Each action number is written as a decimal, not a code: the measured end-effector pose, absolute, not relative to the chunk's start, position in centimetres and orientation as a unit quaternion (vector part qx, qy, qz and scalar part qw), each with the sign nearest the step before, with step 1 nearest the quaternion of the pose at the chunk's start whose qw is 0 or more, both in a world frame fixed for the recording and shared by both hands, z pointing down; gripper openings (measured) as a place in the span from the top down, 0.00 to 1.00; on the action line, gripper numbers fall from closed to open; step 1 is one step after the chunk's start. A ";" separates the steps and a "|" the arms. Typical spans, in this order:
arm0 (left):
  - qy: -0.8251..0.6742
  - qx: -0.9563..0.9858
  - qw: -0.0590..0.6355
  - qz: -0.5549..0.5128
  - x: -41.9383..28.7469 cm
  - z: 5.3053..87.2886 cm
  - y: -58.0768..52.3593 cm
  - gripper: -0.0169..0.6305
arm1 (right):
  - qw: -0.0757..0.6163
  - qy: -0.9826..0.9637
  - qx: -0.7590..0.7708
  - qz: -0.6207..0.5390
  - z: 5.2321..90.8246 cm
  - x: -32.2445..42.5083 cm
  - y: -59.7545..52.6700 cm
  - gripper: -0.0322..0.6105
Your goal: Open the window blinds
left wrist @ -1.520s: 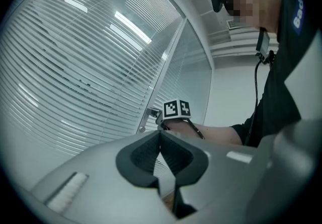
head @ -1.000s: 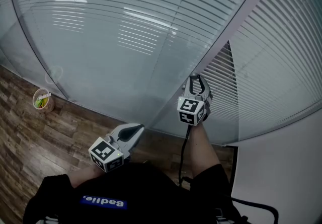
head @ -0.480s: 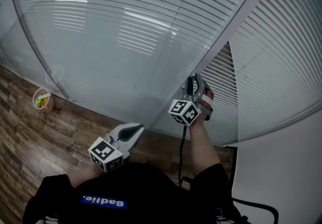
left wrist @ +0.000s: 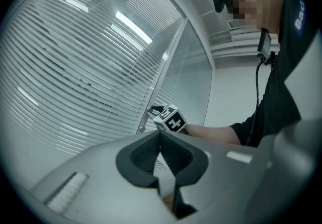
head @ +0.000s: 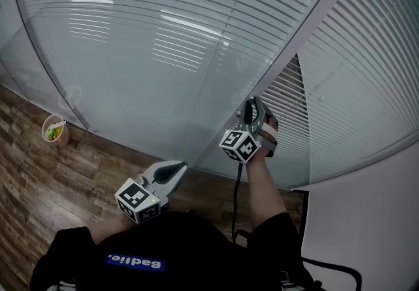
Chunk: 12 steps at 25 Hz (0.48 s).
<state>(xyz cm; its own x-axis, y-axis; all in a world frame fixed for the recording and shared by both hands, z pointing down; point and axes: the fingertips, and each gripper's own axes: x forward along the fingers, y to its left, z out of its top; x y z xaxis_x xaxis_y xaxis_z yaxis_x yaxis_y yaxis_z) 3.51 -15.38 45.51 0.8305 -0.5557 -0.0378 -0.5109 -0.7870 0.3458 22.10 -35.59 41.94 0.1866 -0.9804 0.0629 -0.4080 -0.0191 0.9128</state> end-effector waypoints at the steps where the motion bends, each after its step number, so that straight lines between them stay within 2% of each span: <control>1: -0.282 0.943 0.163 -0.069 3.5 45.5 -15.4 0.97 | 0.432 -0.551 0.637 -0.323 41.9 22.1 -35.6 0.75; 12: -0.281 0.943 0.164 -0.069 3.5 45.3 -15.2 0.97 | 0.297 -0.639 0.683 -0.193 41.4 22.4 -35.3 0.75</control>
